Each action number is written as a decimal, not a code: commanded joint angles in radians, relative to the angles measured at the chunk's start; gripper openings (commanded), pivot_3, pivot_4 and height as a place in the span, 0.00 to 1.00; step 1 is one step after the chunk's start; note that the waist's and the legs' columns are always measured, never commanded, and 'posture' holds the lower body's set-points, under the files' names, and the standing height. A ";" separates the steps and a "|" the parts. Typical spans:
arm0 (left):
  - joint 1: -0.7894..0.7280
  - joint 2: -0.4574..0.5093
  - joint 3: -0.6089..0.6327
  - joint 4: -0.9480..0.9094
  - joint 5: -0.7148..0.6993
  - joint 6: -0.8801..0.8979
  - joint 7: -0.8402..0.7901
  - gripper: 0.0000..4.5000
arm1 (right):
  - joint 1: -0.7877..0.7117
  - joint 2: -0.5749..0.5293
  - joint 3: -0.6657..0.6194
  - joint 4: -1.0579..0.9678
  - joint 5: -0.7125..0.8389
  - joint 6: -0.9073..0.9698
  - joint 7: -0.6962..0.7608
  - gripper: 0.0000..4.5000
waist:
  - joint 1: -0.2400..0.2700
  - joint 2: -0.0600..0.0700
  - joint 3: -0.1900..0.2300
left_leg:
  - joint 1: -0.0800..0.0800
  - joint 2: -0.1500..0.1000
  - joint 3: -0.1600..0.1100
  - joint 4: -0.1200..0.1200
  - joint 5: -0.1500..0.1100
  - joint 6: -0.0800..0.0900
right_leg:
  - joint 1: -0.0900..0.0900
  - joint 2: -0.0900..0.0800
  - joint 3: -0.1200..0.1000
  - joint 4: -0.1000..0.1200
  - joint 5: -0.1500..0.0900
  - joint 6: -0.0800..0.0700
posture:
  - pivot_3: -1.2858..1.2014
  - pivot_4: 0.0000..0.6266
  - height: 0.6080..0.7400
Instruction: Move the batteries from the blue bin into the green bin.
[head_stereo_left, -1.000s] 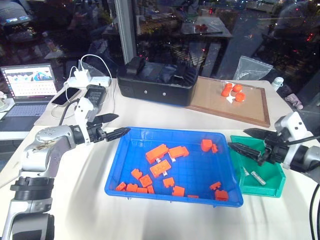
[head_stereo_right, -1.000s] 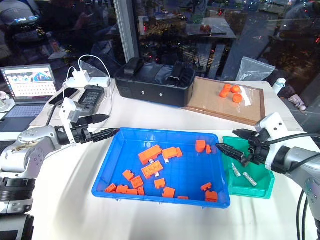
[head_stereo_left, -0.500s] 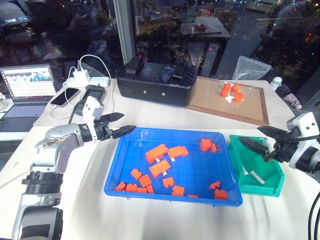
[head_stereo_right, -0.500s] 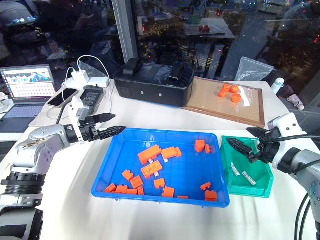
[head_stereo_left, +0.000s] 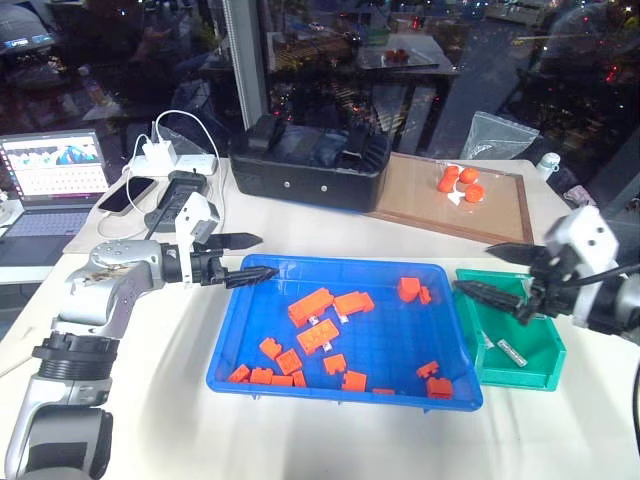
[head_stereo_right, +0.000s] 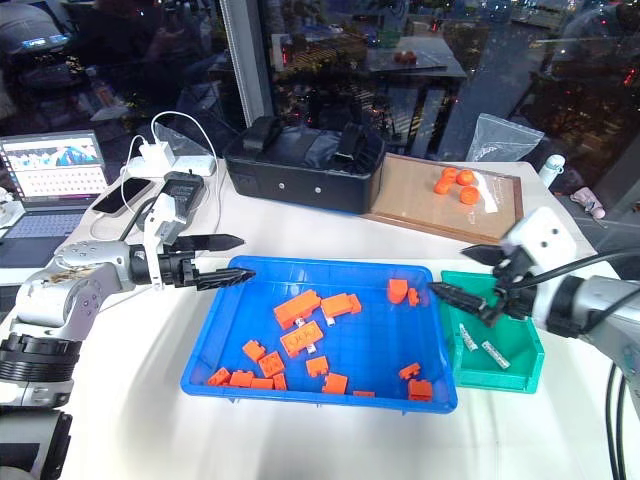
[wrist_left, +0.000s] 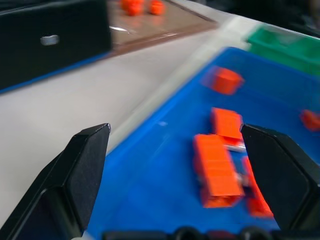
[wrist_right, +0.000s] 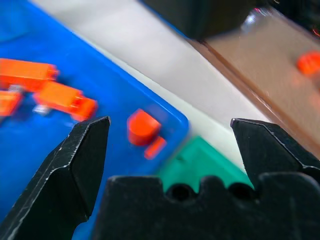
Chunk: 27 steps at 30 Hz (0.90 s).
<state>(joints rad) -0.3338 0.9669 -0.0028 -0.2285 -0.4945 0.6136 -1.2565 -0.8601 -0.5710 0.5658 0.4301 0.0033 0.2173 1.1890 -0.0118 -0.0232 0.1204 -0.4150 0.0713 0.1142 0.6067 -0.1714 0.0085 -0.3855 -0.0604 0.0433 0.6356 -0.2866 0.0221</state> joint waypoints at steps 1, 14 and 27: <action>-0.005 -0.002 0.020 -0.030 -0.005 -0.014 0.014 1.00 | -0.027 -0.004 -0.055 0.013 -0.018 -0.041 0.016 0.47 | 0.001 0.000 0.000 | 0.000 0.000 0.000 0.000 0.000 0.000 | 0.000 0.000 0.000 0.001 0.000 0.000 | 0.52 0.24 0.97; -0.105 -0.058 -0.066 0.058 0.041 -0.061 -0.012 1.00 | 0.185 -0.243 -0.181 -0.376 0.027 0.164 0.147 0.32 | 0.009 0.000 0.000 | 0.000 0.000 0.000 0.001 0.000 -0.001 | -0.001 0.000 0.000 0.005 -0.001 -0.001 | 0.52 0.24 0.97; -0.175 -0.079 -0.101 0.125 0.075 -0.089 -0.054 1.00 | 0.164 -0.213 -0.279 -0.476 0.067 0.264 0.059 0.90 | -0.002 0.001 -0.001 | 0.001 -0.001 -0.001 0.002 0.000 -0.001 | -0.001 0.001 0.001 0.005 -0.001 -0.002 | 0.52 0.24 0.97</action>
<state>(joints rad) -0.4854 0.8816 -0.1143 -0.0950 -0.4203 0.5403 -1.3016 -0.6600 -0.8017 0.3231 -0.0041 0.0548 0.4789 1.2675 -0.0138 -0.0223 0.1198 -0.4142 0.0705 0.1135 0.6083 -0.1710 0.0080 -0.3869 -0.0596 0.0447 0.6412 -0.2876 0.0203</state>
